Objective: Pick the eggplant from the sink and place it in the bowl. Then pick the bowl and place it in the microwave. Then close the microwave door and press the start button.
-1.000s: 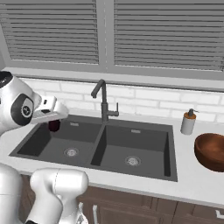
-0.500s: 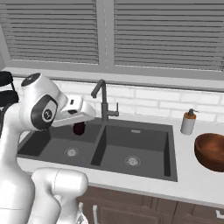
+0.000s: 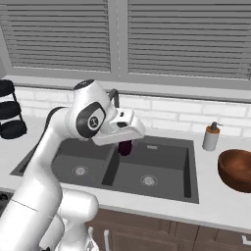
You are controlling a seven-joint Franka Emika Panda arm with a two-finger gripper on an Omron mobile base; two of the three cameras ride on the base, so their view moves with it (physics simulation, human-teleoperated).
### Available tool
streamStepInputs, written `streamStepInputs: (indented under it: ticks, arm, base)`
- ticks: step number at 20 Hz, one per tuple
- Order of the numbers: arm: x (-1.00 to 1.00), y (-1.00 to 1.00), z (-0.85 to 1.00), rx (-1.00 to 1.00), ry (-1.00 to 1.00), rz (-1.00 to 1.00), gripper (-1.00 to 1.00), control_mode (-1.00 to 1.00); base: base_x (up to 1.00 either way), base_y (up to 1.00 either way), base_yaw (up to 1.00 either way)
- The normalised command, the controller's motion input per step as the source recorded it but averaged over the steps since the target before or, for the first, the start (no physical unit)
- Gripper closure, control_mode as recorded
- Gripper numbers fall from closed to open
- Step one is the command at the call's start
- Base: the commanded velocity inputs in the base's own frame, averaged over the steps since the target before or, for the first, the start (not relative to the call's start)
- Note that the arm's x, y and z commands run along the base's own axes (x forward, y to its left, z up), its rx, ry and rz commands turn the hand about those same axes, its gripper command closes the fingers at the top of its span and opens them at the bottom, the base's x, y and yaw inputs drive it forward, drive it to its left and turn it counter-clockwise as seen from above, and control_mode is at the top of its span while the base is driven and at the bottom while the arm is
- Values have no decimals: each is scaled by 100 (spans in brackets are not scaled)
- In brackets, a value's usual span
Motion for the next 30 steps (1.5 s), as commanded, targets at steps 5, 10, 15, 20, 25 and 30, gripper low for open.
streamStepInputs:
  ticks: [5, 10, 15, 20, 25, 30]
  arm:
    - [10, -100, 0, 14, 21, -4, 100, -100]
    - [6, -100, -9, 11, -4, 0, 100, -100]
    - [36, -91, -3, 8, 0, 0, 100, -100]
    - [40, -60, -7, 0, -3, 0, 100, -100]
    - [32, -16, -14, -4, -7, -16, 100, -100]
    - [45, -5, -28, -1, -5, -26, 100, -100]
  base:
    - [0, 0, 0]
    - [0, 0, 0]
    - [0, 0, 0]
    - [0, 0, 0]
    - [0, 0, 0]
    - [0, 0, 0]
